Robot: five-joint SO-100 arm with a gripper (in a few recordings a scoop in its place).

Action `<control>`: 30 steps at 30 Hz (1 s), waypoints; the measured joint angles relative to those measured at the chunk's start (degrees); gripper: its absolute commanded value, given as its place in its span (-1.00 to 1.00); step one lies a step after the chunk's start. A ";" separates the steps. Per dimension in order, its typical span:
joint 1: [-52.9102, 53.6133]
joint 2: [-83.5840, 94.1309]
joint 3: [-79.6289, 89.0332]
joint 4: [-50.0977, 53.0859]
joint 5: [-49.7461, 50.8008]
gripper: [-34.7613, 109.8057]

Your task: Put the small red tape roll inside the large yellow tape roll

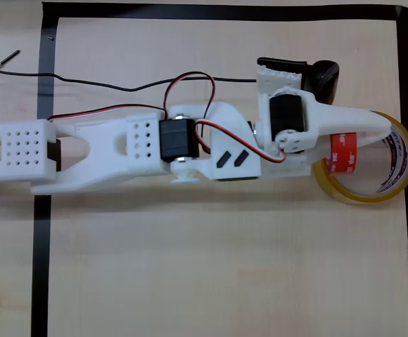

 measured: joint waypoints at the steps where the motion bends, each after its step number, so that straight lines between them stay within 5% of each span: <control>1: 0.00 0.00 0.00 -0.79 0.00 -0.52; 12: 0.00 -0.70 6.86 -8.70 0.00 -0.37; 30: 0.09 -1.23 11.07 3.69 4.13 -0.30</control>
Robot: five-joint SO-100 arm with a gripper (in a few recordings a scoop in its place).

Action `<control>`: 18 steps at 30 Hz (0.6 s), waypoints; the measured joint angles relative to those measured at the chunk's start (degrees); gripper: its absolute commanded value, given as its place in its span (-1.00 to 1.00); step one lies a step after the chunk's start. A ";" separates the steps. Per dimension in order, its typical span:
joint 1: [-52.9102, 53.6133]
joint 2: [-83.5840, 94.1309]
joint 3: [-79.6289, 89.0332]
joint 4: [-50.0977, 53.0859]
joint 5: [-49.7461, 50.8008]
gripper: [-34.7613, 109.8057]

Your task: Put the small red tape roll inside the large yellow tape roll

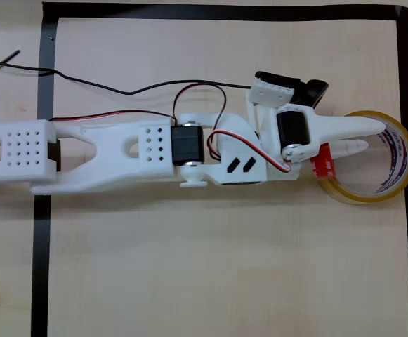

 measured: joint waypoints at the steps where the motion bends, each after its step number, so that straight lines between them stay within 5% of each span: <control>1: 0.00 -0.18 -0.79 0.18 0.00 -0.30; 18: 2.46 -1.41 -8.70 14.24 0.00 -0.29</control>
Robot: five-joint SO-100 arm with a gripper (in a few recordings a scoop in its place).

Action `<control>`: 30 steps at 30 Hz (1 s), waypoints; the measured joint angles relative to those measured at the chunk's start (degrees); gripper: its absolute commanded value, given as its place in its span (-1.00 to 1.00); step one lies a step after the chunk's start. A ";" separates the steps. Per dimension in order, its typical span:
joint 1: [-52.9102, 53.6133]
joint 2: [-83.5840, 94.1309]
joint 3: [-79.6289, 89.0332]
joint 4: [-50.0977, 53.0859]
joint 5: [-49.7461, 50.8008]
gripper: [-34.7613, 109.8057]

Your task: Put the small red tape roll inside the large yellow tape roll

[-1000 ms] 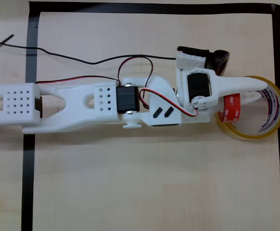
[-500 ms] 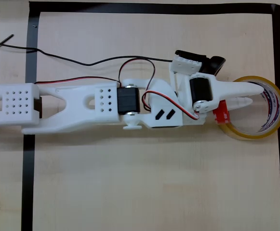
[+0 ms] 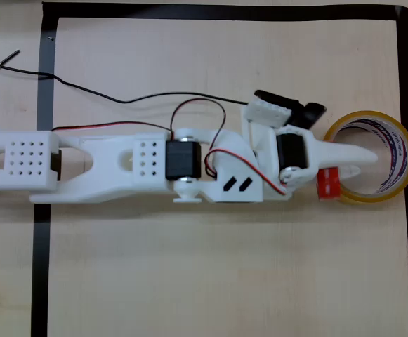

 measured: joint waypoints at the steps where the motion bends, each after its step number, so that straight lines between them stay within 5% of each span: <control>1: -0.26 1.05 0.00 2.90 0.00 -0.29; 12: -2.81 8.26 -0.09 23.38 0.00 -0.30; 24: -3.08 8.61 -0.09 24.17 0.09 -0.52; 30: -1.93 8.44 0.00 13.45 0.09 -0.52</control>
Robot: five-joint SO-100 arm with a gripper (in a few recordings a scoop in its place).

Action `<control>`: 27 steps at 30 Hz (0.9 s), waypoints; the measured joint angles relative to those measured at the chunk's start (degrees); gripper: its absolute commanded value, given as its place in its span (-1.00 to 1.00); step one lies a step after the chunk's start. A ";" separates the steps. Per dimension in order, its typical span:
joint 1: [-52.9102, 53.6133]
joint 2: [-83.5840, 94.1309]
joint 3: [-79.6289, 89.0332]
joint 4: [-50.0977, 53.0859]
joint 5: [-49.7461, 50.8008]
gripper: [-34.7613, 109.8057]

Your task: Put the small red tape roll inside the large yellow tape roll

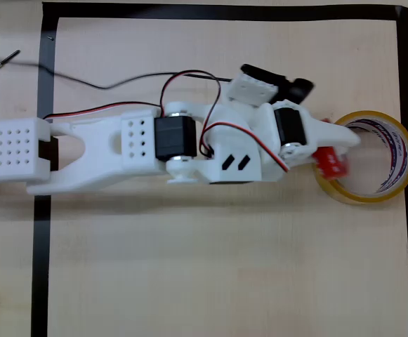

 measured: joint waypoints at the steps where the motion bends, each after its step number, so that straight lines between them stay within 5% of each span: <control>1: 0.09 0.00 0.00 -2.02 0.00 -0.52; 14: -0.53 -8.44 0.00 -25.93 0.00 -0.52; 27: -0.35 -14.15 -0.09 -22.85 0.00 -0.23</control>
